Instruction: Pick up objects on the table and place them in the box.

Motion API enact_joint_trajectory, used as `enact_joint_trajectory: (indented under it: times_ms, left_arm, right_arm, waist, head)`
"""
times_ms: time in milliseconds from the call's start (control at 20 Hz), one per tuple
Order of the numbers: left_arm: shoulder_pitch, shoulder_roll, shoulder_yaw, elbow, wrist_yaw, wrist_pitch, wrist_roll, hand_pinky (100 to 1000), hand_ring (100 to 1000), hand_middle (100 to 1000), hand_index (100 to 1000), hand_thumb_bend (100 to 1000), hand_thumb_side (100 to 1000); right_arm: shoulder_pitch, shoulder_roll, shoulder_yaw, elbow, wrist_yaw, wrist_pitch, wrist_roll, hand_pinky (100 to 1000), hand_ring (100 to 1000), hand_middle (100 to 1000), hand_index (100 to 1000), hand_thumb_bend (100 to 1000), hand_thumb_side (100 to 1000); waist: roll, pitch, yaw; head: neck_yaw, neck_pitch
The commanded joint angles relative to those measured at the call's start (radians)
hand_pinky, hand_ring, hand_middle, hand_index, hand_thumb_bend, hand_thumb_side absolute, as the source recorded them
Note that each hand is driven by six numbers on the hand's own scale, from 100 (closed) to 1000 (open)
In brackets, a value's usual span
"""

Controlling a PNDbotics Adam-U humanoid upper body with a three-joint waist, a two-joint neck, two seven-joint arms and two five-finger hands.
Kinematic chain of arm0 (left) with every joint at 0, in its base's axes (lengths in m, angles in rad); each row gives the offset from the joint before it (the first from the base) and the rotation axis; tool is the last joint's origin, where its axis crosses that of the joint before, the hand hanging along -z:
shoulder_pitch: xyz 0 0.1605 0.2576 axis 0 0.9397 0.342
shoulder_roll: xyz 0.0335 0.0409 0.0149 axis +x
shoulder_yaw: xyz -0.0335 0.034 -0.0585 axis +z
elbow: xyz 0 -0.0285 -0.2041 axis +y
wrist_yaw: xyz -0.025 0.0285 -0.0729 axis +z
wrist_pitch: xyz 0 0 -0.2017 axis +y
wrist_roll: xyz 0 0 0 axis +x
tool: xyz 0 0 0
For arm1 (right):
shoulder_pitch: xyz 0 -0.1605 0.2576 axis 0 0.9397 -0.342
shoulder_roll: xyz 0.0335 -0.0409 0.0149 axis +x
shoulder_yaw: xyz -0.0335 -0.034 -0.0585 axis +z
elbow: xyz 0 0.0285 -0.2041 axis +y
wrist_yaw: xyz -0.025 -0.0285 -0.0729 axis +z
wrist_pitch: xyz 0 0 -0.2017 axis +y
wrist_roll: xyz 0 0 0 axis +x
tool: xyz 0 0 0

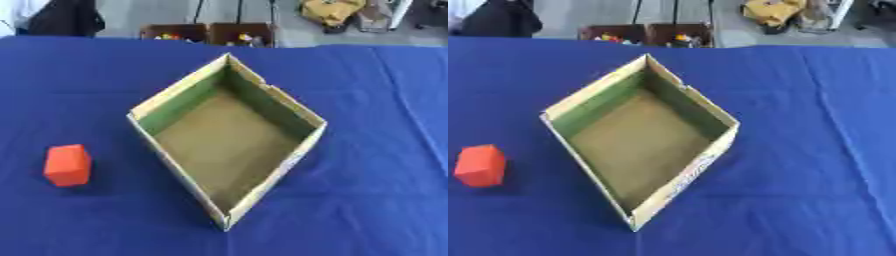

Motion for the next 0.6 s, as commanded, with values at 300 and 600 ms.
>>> enact_joint_trajectory:
  times_ms: [300,600]
  left_arm:
    - [0.023,0.112,0.033,-0.014,-0.117,0.122,-0.081,634,755,798,940,292,870]
    - [0.062,0.299,0.023,-0.014,-0.321,0.354,-0.355,603,745,837,960,230,764]
  right_arm:
    - [0.0,-0.032,-0.011,-0.018,0.006,-0.003,-0.004,751,719,757,772,100,707]
    - [0.004,-0.041,-0.007,-0.018,0.006,-0.001,0.0,751,719,757,771,100,709]
  waist:
    - [0.006,-0.011,0.001]
    - [0.017,-0.021,0.002]
  head:
    - [-0.003,-0.006]
    - [-0.004,0.0]
